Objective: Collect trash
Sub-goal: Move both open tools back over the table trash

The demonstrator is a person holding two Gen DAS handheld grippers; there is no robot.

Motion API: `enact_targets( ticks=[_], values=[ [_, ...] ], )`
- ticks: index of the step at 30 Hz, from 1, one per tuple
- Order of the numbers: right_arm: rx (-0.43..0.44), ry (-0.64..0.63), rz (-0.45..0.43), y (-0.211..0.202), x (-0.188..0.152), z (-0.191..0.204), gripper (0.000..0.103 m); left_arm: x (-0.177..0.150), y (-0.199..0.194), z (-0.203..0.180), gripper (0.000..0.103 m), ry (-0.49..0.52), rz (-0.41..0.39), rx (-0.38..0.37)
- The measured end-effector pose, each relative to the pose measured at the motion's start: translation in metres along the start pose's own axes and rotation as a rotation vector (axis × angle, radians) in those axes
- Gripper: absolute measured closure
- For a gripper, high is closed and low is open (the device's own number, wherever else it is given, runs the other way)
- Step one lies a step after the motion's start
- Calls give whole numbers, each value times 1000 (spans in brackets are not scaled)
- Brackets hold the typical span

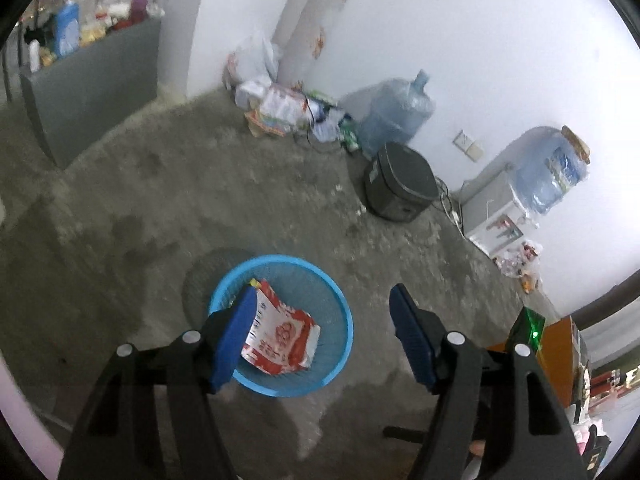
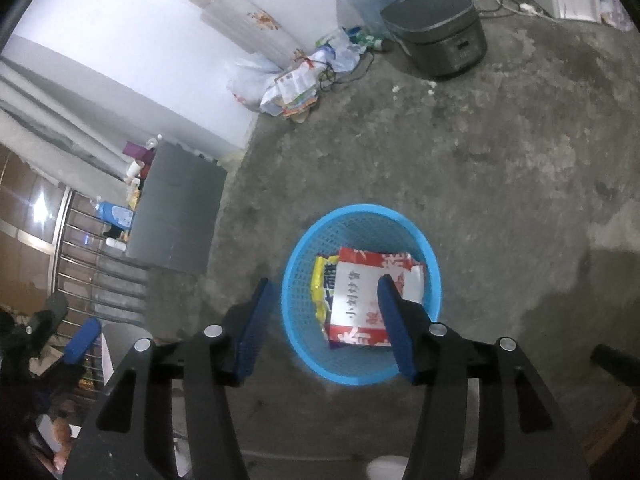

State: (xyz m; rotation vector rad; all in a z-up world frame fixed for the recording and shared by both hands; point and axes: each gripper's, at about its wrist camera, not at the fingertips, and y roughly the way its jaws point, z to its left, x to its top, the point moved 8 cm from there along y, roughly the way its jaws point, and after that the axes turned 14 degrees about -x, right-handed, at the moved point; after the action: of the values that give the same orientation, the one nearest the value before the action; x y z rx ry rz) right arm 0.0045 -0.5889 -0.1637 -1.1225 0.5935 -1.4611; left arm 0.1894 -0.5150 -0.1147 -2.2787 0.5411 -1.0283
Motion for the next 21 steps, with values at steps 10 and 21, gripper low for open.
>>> enact_targets(
  ticks=[10, 21],
  values=[
    [44, -154, -52, -61, -19, 44, 51, -21, -121, -7, 37, 119, -152, 144],
    [219, -420, -67, -130, -68, 134, 51, -82, -268, 25, 37, 39, -351, 289]
  ],
)
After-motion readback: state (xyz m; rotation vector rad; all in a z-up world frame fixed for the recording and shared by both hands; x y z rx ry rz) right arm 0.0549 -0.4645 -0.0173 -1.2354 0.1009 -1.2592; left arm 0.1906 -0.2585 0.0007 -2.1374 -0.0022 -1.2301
